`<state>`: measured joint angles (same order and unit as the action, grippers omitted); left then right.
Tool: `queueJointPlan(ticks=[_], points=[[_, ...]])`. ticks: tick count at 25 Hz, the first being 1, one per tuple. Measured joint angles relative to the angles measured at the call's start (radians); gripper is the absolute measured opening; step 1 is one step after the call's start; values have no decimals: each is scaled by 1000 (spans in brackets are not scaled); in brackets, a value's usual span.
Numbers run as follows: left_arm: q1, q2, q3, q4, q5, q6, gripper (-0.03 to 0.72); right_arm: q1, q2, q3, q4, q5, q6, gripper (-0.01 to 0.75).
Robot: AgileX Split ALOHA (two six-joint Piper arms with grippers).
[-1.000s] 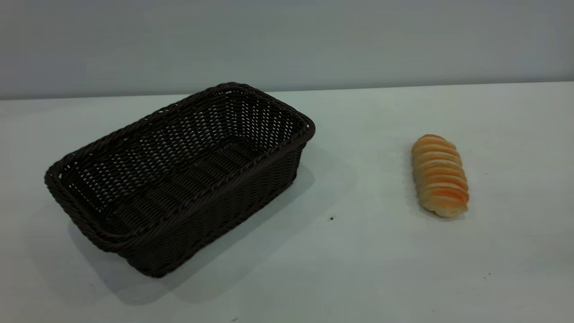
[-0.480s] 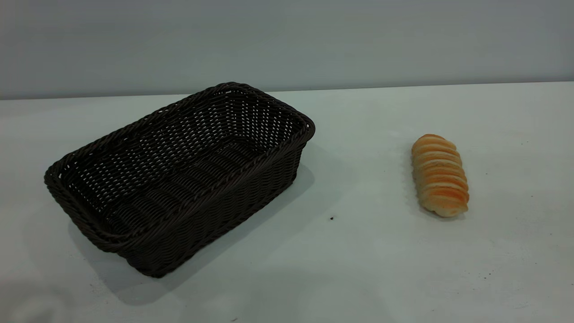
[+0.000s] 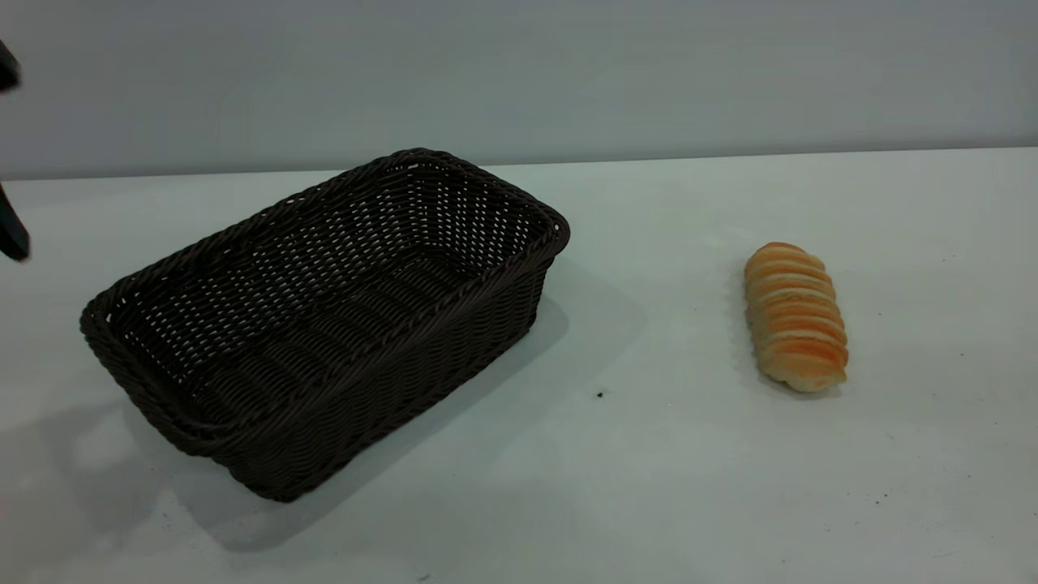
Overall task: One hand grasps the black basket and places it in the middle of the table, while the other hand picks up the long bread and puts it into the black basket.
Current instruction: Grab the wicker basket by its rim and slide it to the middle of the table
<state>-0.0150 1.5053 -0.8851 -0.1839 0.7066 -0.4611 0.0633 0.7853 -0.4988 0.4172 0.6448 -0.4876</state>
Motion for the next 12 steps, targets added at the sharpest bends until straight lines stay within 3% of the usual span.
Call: queueJointPlan(ticks=[4,12], points=[[0,74,-1,0,-34,-105,519,0,0,-1,0,1,0,543],[-18,205,-1,-56,-131,-124,519,0,0,-1,0,2,0,543]])
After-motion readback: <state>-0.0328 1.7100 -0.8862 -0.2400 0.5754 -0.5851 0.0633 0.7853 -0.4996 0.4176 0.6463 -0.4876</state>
